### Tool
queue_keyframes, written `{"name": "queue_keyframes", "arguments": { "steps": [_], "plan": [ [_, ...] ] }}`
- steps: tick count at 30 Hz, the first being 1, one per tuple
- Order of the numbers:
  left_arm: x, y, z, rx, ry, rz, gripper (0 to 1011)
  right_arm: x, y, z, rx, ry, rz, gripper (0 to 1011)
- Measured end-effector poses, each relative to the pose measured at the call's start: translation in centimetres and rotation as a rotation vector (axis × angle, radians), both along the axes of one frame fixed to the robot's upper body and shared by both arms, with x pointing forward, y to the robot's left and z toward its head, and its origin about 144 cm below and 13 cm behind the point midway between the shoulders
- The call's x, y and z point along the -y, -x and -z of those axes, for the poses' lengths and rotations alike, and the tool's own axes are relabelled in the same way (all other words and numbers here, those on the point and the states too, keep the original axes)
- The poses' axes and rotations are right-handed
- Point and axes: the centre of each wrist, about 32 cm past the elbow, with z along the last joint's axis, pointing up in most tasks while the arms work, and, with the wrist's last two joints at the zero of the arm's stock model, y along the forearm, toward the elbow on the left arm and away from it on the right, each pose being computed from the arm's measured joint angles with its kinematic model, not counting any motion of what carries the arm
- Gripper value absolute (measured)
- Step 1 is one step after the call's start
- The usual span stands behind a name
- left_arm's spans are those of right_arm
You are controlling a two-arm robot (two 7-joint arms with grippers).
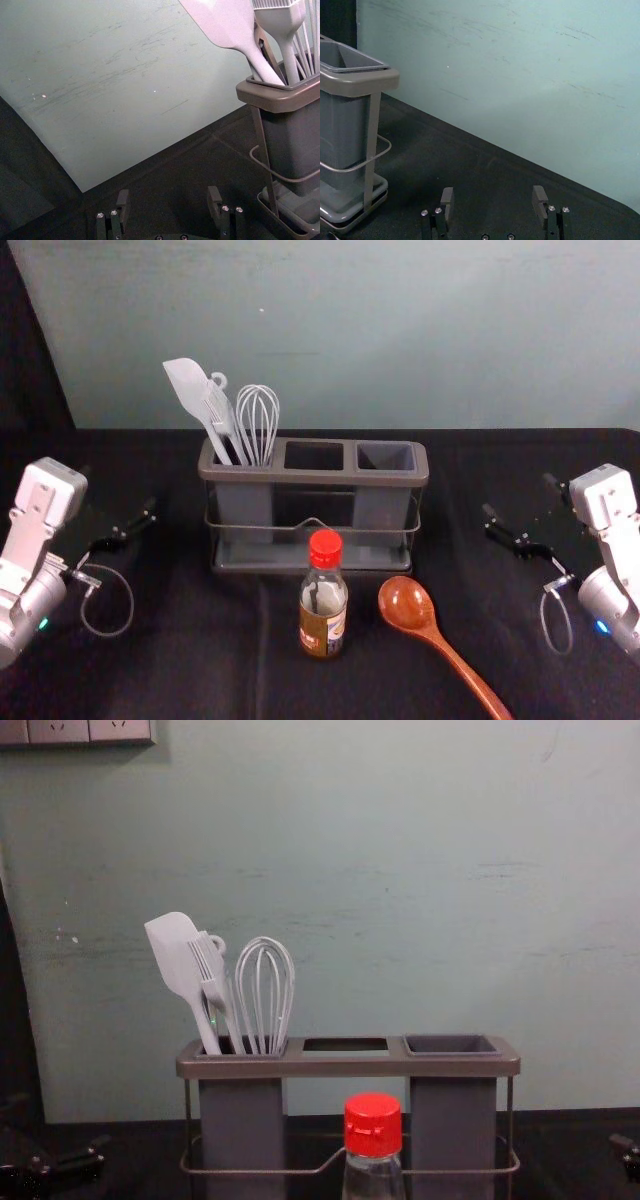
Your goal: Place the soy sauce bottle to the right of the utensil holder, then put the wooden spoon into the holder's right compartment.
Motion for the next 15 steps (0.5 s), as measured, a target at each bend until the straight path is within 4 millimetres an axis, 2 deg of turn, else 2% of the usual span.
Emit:
{"name": "queue_keyframes", "arguments": {
  "steps": [15],
  "plan": [
    [0.00,0.00,0.00,0.000,0.000,0.000,1011,0.00,0.00,0.00,0.000,0.000,0.000,1002]
  ]
}}
